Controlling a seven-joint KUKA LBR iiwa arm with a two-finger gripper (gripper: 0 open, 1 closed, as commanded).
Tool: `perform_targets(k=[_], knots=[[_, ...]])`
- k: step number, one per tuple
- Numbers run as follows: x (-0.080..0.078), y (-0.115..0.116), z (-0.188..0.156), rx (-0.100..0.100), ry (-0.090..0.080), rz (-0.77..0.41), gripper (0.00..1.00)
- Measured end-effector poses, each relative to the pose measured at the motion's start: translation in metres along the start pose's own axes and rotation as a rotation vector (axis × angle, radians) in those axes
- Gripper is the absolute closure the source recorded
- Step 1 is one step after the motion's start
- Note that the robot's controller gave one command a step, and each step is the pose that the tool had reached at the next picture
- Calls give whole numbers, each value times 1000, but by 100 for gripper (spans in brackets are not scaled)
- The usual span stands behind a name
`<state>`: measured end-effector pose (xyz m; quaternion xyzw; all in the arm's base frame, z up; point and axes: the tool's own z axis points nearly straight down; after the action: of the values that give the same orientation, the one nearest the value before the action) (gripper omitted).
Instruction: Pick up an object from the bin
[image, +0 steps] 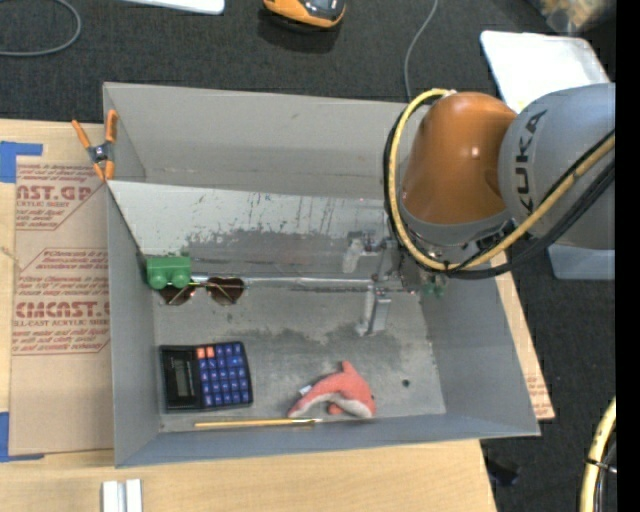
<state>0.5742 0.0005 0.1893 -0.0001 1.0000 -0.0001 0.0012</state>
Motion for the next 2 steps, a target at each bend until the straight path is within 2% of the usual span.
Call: perform_targets(k=[1, 2], knots=[[24, 4, 46, 0, -3, 1, 0], [80, 39, 85, 0, -4, -37, 0]])
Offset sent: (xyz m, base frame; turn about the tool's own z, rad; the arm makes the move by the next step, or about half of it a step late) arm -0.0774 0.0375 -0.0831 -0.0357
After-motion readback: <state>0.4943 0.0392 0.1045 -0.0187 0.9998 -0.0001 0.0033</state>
